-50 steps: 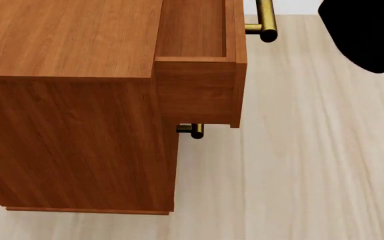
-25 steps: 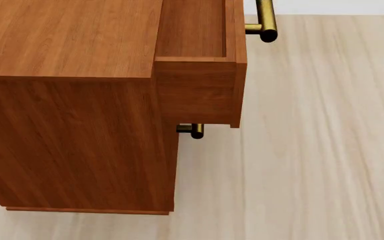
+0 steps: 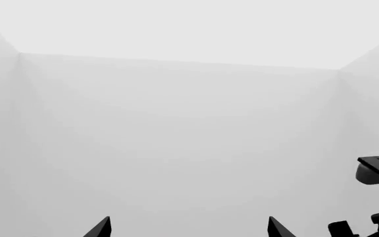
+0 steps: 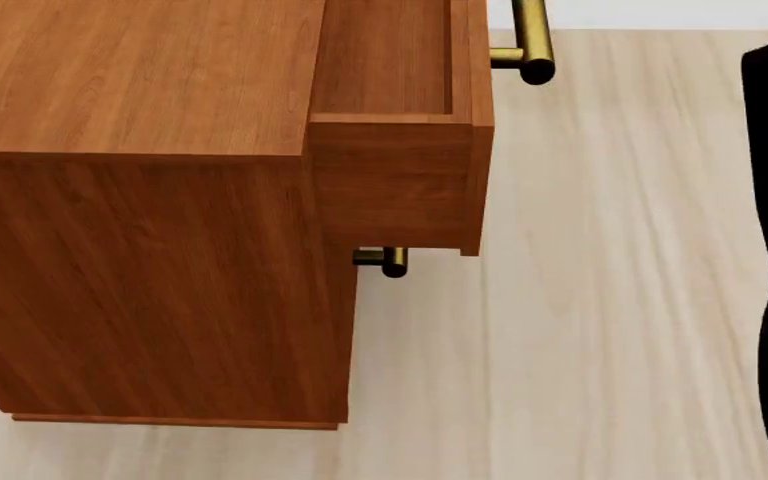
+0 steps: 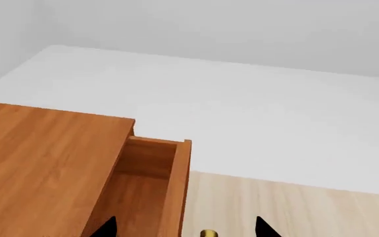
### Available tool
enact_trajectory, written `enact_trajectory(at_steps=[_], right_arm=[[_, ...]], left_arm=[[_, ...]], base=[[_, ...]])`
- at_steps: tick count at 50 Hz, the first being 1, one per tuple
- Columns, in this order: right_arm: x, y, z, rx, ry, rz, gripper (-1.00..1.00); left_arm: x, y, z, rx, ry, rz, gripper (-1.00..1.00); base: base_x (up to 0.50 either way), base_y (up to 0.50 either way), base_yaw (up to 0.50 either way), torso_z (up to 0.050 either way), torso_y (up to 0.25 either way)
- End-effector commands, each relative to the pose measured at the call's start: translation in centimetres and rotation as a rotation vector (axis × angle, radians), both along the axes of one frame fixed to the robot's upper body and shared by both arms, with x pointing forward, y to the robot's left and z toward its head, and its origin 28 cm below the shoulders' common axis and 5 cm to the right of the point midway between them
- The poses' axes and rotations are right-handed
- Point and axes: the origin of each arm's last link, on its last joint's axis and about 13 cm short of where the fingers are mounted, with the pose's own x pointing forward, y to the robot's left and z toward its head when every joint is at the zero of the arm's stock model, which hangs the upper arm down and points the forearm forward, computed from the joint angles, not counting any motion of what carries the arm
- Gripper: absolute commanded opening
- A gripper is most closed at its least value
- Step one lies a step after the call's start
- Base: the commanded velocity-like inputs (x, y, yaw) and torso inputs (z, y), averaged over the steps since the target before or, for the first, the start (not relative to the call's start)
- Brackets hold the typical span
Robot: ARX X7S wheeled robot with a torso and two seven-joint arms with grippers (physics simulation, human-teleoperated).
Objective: Close the bottom drawer of the cabinet and open the top drawer.
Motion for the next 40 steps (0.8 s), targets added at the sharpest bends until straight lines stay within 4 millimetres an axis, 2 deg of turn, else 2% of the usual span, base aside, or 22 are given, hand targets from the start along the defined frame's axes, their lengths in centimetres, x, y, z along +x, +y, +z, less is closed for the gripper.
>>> enact_trajectory(at_steps=[1, 13, 40], right_arm=[[0.9, 0.3, 0.8, -0.086, 0.044, -0.007, 1.0], [1.2, 0.7, 0.8, -0.126, 0.062, -0.01, 1.0], [1.6, 1.0, -0.5, -0.206, 0.125, -0.008, 1.0]], left_arm=[[0.2, 0.0, 0.0, 0.003, 0.0, -0.002, 1.0], [0.3, 0.1, -0.3, 0.008, 0.003, 0.001, 1.0], [0.2, 0.4, -0.7, 0.001, 0.012, 0.015, 1.0]], base=[[0.0, 0.0, 0.0, 0.0, 0.0], [0.0, 0.0, 0.0, 0.0, 0.0], [0.0, 0.0, 0.0, 0.0, 0.0]])
